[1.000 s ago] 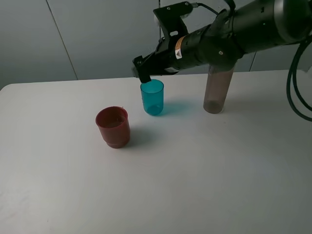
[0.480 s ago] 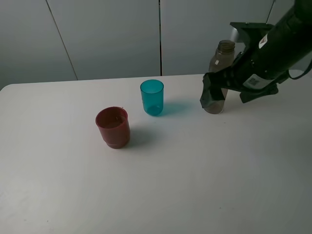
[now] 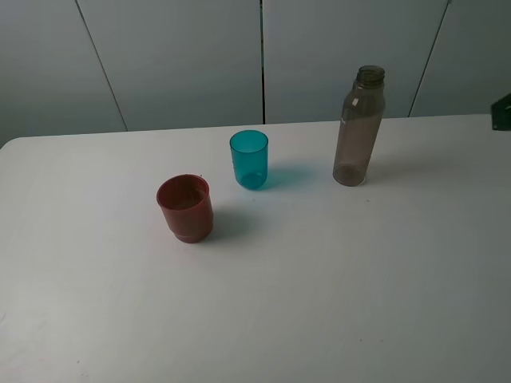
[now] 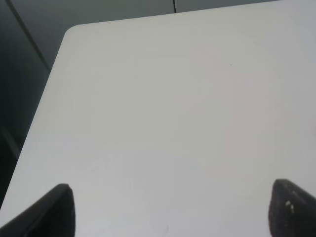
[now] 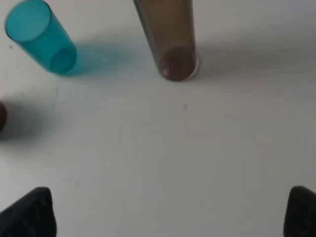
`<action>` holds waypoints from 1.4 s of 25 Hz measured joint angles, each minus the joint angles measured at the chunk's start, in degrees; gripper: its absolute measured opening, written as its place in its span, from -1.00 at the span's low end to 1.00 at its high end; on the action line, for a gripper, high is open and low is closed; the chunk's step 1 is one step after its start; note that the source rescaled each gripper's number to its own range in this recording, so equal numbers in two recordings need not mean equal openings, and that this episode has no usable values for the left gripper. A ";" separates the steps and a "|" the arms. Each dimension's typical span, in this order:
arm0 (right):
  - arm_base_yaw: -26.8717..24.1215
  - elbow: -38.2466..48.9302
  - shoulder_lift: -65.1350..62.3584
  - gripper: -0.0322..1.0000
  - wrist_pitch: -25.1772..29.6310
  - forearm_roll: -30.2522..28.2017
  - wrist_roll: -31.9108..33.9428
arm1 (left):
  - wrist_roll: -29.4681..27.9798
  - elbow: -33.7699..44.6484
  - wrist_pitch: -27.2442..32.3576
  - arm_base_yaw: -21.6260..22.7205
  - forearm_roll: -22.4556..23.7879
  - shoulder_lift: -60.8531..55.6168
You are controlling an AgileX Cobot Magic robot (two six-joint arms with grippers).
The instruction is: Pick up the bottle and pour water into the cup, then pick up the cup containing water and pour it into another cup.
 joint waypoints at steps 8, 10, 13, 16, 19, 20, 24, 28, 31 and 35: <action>0.00 1.16 -20.38 0.99 11.71 -0.98 -0.25 | 0.00 0.00 0.00 0.00 0.00 0.00; 0.00 3.07 -23.79 0.99 12.40 -0.98 -0.46 | 0.00 0.00 0.00 0.00 0.00 0.00; 0.00 8.39 -29.34 0.99 11.68 -0.72 -4.19 | 0.00 0.00 0.00 0.00 0.00 0.00; 0.00 14.34 -34.97 0.99 8.60 2.06 -10.67 | 0.00 0.00 0.00 0.00 0.00 0.00; 0.00 17.23 -38.20 0.99 7.44 3.56 -15.26 | 0.00 0.00 0.00 0.00 0.00 0.00; 0.00 17.39 -38.33 0.99 7.08 3.59 -15.66 | 0.00 0.00 0.00 0.00 0.00 0.00; -1.87 17.47 -38.33 0.99 6.30 3.03 -14.73 | 0.00 0.00 0.00 0.00 0.00 0.00; -9.01 17.47 -38.33 0.99 6.30 2.61 -14.12 | 0.30 0.00 0.00 0.00 0.00 0.00; -10.66 17.47 -38.33 0.99 6.20 3.27 -14.98 | 0.30 0.00 0.00 0.00 0.00 0.00; -10.76 17.47 -38.33 0.99 6.20 3.40 -15.31 | 0.30 0.00 0.00 0.00 0.00 0.00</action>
